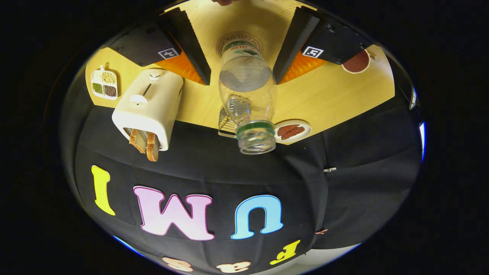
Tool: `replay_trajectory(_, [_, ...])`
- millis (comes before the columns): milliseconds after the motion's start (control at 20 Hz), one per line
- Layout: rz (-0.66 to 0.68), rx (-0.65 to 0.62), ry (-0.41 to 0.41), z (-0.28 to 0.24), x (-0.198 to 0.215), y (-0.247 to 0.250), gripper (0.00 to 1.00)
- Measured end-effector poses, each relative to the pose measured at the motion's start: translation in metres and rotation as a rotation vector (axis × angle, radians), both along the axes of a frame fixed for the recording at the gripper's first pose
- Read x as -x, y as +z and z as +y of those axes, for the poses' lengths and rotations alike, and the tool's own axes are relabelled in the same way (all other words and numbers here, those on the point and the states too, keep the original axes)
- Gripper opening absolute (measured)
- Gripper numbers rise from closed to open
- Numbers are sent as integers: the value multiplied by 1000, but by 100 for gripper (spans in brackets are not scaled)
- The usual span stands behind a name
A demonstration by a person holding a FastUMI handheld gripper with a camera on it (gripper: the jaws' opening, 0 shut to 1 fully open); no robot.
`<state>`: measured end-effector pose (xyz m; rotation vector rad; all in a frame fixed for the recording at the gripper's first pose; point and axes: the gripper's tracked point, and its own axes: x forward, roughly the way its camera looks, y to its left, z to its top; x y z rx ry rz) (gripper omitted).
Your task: Take the bottle from table, then pour the juice into the cup, finally place the bottle on the coaster
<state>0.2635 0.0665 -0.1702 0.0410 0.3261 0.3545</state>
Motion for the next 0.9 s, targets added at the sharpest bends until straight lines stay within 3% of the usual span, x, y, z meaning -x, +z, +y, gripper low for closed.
replay_trajectory(150, [-18, -21, -39, -9, 9, 21, 99])
replay_trajectory(350, [-51, -33, -27, -11, 35, 54, 99])
replay_trajectory(600, [-176, -28, -31, -25, 75, 123, 99])
replay_trajectory(800, [-331, -33, -165, -70, 109, 192, 97])
replay_trajectory(900, [-333, -31, -229, -92, 132, 203, 97])
